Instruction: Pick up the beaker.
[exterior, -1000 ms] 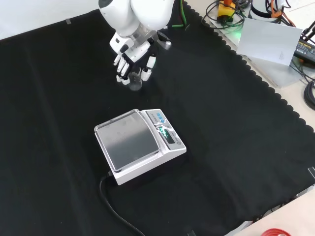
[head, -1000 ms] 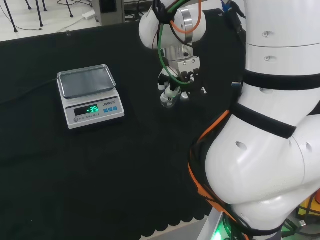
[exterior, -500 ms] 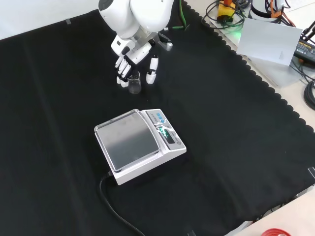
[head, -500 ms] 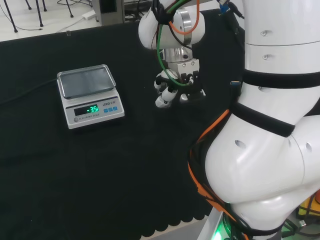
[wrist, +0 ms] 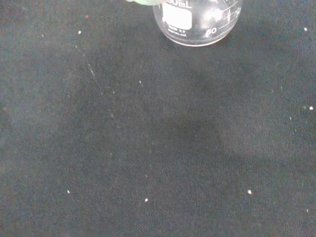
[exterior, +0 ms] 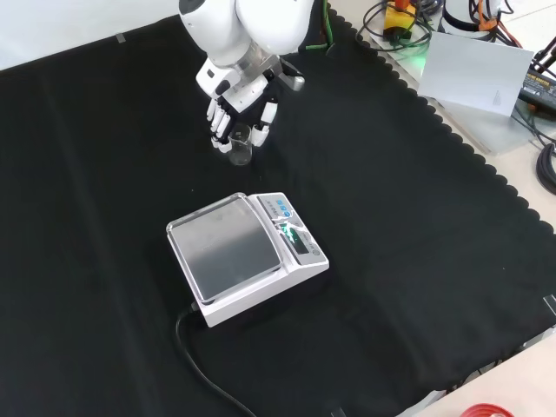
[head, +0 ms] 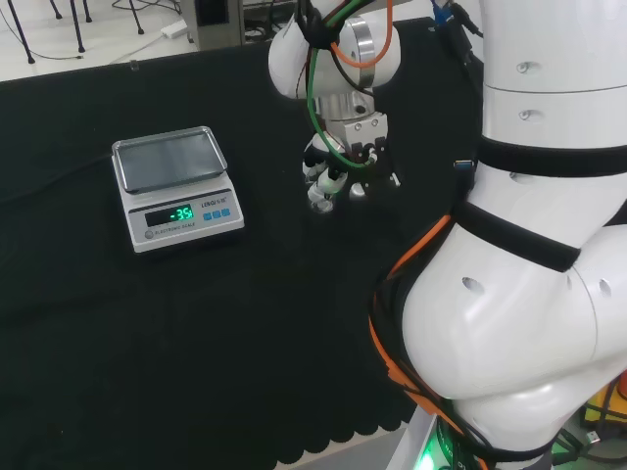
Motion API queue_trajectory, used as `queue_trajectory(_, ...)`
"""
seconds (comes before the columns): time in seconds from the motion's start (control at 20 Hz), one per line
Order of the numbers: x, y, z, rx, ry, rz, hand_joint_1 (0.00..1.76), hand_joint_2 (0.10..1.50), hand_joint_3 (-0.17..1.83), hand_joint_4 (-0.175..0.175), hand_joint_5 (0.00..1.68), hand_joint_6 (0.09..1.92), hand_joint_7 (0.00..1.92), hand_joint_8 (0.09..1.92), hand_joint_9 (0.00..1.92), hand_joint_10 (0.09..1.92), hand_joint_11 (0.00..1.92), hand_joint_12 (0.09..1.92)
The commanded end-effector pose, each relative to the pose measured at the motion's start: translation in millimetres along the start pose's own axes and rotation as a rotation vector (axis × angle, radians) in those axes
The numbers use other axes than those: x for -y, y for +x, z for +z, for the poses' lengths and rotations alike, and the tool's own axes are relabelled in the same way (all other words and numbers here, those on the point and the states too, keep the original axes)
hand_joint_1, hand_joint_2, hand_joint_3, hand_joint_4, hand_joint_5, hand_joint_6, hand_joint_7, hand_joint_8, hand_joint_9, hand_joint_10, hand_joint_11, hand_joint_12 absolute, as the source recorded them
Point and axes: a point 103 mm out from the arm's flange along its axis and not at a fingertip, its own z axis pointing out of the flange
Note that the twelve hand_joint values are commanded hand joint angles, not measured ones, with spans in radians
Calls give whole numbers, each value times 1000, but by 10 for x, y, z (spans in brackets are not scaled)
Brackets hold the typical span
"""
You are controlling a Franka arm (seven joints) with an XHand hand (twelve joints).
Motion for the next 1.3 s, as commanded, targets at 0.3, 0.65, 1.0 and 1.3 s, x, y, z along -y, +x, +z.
queue_trajectory(0.3,21,184,-168,56,-1,-22,1068,1122,-175,-63,705,790,614,684,953,633,696,1238)
queue_trajectory(0.65,118,118,-488,101,25,-39,1070,1131,-175,-57,740,803,649,690,968,630,708,1229)
queue_trajectory(1.0,214,147,-771,111,-22,-26,1071,1136,-175,-51,767,808,676,691,988,626,721,1222)
queue_trajectory(1.3,309,132,-999,115,-60,-20,1071,1139,-175,-48,785,810,696,690,1004,621,733,1215)
